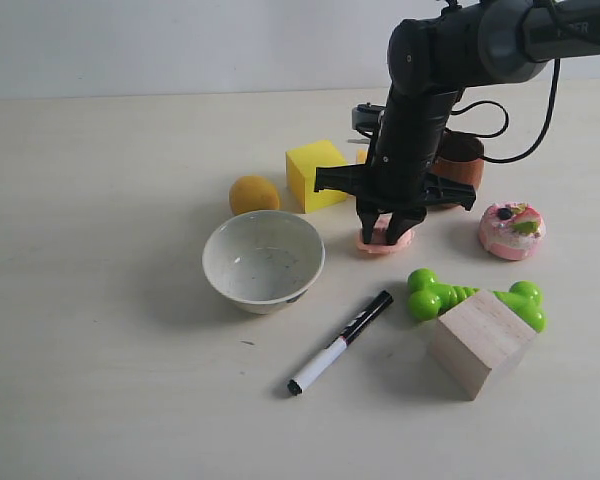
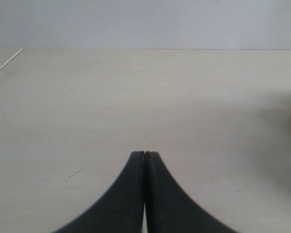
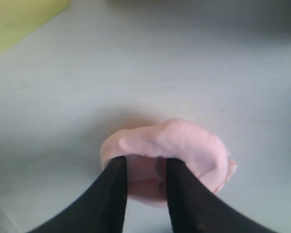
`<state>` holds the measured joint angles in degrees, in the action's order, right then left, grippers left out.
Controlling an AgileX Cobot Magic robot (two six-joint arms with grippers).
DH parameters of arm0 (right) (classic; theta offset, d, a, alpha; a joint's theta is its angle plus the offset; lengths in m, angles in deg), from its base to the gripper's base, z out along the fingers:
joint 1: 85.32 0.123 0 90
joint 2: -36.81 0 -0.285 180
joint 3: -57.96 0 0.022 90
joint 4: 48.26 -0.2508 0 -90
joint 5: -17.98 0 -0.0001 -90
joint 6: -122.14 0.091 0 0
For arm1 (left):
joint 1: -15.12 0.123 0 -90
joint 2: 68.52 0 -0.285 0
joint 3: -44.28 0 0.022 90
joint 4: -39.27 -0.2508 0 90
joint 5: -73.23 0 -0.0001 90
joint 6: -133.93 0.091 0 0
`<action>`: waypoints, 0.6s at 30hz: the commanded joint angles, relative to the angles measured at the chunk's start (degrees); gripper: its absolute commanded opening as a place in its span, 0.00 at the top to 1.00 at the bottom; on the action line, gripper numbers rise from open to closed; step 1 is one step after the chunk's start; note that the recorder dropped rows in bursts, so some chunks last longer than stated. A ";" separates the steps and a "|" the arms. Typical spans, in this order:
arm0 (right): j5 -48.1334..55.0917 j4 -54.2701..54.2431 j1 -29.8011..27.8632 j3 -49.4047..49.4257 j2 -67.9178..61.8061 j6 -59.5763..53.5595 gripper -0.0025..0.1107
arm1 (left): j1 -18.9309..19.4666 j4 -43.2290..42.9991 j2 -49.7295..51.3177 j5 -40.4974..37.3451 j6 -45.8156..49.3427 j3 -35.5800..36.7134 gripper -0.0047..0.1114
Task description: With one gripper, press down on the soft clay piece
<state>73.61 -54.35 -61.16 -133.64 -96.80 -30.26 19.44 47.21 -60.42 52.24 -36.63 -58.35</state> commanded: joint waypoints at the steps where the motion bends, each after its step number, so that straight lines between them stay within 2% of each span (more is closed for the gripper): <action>1: -0.50 0.01 -0.13 -0.28 -0.03 -0.60 0.78 | -0.29 0.09 -0.31 0.54 -0.33 -0.15 0.96; 7: -1.30 0.01 -0.13 -0.28 -0.03 -0.99 0.92 | -0.29 0.09 -0.31 0.54 -0.33 -0.15 0.96; 18: -0.94 0.01 -0.13 -0.28 -0.03 -1.08 0.93 | -0.29 0.09 -0.31 0.54 -0.33 -0.15 0.96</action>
<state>72.90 -54.35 -61.16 -133.64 -96.80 -30.74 19.44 47.21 -60.42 52.24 -36.63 -58.35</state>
